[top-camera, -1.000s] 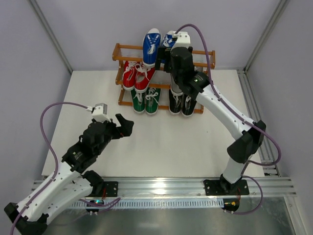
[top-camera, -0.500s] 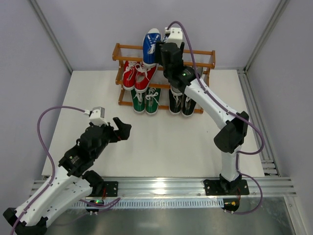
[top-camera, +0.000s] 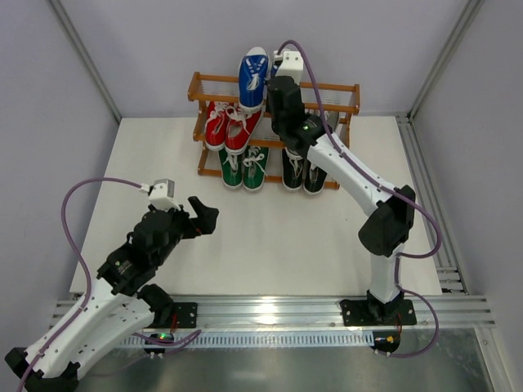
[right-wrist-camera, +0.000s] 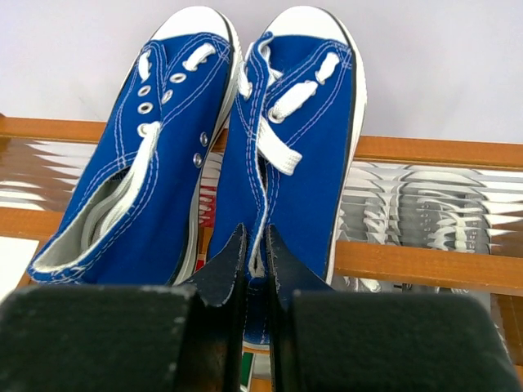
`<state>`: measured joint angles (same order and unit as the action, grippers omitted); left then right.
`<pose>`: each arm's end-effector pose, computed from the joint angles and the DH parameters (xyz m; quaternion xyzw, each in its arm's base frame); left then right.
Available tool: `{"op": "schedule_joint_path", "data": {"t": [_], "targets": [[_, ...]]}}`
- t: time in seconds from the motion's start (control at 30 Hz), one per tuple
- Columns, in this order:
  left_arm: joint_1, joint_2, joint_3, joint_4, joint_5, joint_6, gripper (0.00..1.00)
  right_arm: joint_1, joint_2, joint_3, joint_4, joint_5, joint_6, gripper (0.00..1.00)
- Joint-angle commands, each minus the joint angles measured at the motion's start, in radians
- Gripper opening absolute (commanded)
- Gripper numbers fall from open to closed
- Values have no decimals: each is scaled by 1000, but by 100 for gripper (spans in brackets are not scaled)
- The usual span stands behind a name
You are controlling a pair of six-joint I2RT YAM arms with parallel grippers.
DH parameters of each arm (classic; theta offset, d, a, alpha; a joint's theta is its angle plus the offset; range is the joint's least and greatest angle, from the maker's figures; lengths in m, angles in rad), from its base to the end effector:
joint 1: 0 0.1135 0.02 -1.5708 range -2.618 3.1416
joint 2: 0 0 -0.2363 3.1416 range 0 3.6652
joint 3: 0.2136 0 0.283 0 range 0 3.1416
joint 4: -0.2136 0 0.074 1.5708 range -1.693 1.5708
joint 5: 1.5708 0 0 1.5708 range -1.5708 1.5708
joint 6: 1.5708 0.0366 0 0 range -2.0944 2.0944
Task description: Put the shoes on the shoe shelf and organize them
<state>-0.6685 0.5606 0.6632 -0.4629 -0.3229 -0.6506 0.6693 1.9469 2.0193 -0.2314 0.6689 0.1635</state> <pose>0.1567 -0.1090 0.2888 -0.0842 0.8125 -0.2396 0.5248 0.3903 0.2798 0.3969 0.0263 0.7493 0.0194 0.6615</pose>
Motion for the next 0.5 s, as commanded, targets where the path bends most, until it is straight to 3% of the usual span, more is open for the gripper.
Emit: {"op": "schedule_joint_path", "data": {"t": [0.0, 0.47], "targets": [[-5, -5, 3, 10, -19, 2, 100, -4, -63, 8, 18, -20, -7, 4], [-5, -1, 10, 6, -24, 2, 100, 19, -117, -44, 17, -49, 4, 4]]}}
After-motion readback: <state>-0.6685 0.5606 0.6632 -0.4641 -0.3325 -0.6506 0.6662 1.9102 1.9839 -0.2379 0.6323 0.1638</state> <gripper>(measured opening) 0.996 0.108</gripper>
